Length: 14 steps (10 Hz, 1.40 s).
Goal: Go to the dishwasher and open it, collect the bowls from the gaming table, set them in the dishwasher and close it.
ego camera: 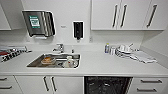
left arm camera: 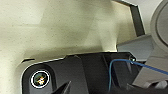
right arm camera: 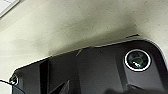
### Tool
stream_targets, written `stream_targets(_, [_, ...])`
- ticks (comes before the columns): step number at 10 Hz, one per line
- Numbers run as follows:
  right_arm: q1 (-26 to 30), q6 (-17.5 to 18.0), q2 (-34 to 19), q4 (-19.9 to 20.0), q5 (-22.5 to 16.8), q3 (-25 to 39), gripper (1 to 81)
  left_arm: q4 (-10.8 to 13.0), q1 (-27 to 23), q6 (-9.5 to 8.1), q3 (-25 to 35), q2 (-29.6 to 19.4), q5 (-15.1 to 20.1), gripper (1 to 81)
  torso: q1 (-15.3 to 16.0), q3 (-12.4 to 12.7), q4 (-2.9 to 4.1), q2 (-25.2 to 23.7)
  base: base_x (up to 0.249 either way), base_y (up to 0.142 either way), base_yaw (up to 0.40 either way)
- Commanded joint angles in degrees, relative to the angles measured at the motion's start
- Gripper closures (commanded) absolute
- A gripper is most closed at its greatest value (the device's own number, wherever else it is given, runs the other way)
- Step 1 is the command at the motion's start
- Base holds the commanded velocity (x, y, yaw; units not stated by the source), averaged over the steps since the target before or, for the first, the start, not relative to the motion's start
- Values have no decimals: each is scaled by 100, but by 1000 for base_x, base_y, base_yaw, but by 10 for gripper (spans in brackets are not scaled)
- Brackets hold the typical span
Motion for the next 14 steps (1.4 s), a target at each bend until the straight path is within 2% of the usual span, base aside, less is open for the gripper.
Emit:
stream_targets(1, [86, -4, 191, -543, 7, -226, 10, 7, -50, -9, -1161, 756, 280, 10, 0, 0, 0, 0, 0, 0, 0])
stream_targets(4, [-1, -12, 515, -651, 15, -648, 10, 25, 11, -9, -2122, 1399, 280, 10, 0, 0, 0, 0, 0, 0, 0])
stream_targets(7, [-2, -4, 754, -695, -2, -851, 10, 69, 20, -9, -2308, 1585, 280, 10, 0, 0, 2, 0, 0, 0, 0])
stream_targets(8, [-10, -12, 789, -704, -11, -851, 10, 69, 21, -9, -2317, 1603, 280, 10, -369, 0, 0, 573, 0, 0, 0])
stream_targets(10, [-1, -4, 824, -730, -29, -851, 10, 87, 20, 9, -2405, 1717, 280, 10, -410, 2, 0, 630, 0, 0, 0])
stream_targets(12, [-10, 5, 824, -712, -29, -851, 10, 96, 20, 61, -2982, 2014, 289, 10, -614, 2, 2, 942, 0, 0, 0])
stream_targets(14, [-10, 5, 868, -704, -37, -851, 10, 105, 20, 70, -3380, 2236, 465, 10, -872, 2, 0, 1340, 0, 0, 0])
